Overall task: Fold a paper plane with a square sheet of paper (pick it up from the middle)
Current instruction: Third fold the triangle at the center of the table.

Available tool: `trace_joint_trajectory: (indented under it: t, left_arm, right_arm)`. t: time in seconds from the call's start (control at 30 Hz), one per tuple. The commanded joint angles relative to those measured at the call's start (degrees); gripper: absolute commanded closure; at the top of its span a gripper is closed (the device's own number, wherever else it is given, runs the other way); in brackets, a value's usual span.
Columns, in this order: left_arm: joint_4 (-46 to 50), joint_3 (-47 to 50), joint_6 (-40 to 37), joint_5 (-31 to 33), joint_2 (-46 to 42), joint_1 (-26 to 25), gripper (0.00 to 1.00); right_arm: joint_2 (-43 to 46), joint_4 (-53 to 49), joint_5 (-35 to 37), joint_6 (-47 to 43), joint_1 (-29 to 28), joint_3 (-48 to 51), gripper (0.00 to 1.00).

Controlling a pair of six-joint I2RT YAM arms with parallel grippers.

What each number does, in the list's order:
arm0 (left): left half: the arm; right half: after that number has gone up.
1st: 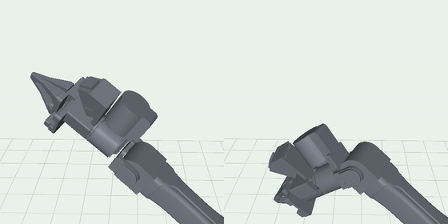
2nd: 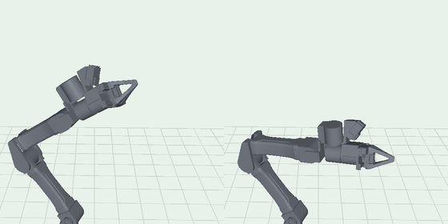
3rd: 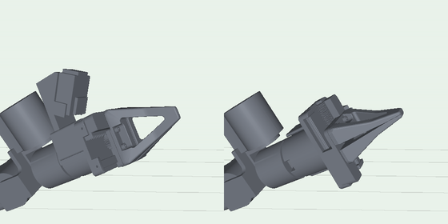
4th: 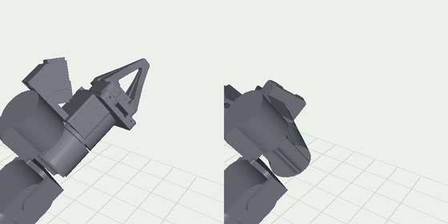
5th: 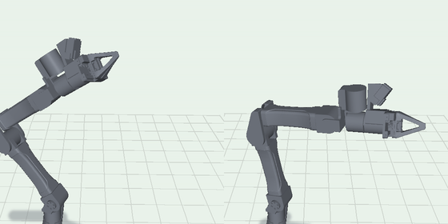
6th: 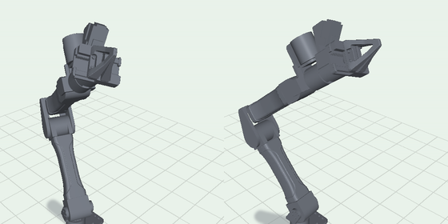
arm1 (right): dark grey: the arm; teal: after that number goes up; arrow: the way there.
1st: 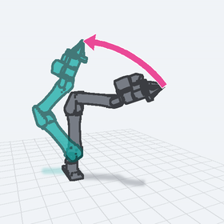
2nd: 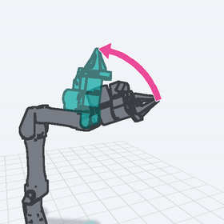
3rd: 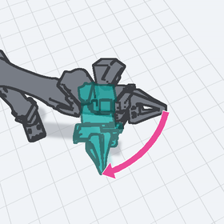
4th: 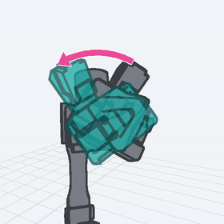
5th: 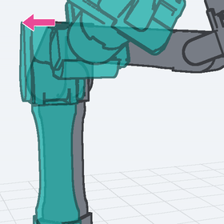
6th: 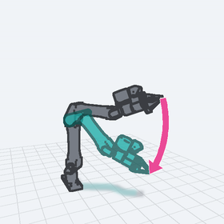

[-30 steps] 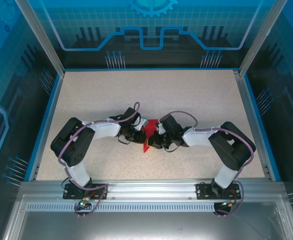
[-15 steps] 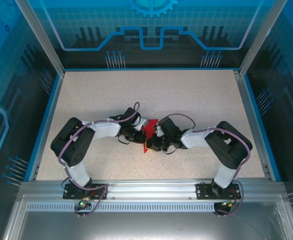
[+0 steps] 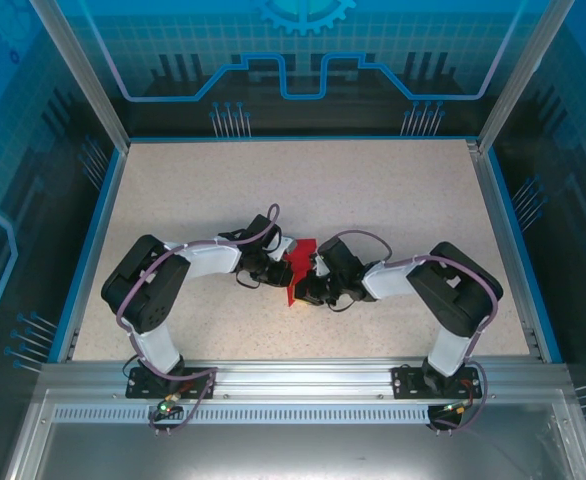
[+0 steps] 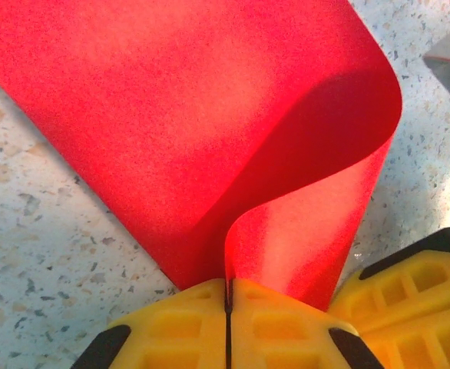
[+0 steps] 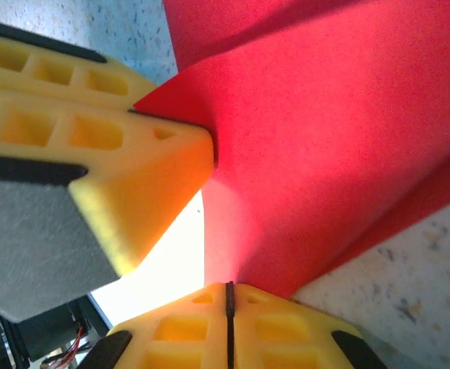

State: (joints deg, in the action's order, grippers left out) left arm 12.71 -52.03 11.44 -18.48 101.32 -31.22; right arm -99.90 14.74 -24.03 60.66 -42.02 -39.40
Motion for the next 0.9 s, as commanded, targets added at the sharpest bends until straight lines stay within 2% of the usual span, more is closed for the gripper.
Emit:
trace_joint_trajectory:
  t: [0.0,0.37,0.53,0.87]
  left_arm:
    - [1.73,0.63,-1.45,1.52,3.34,0.11,0.92]
    - [1.89,0.59,-1.58,1.34,3.53,0.15,0.93]
    - [1.94,0.50,-1.60,1.25,3.57,0.11,0.93]
    - [2.07,0.26,-1.84,1.09,3.84,0.16,0.93]
  right_arm:
    - [2.45,0.16,0.50,0.57,-1.49,0.97,0.91]
    - [-3.07,3.06,0.42,2.00,-2.85,1.01,0.93]
    - [-0.98,-3.04,3.04,0.15,-3.02,0.31,0.93]
    - [0.81,0.38,0.24,0.76,-4.03,-0.68,0.92]
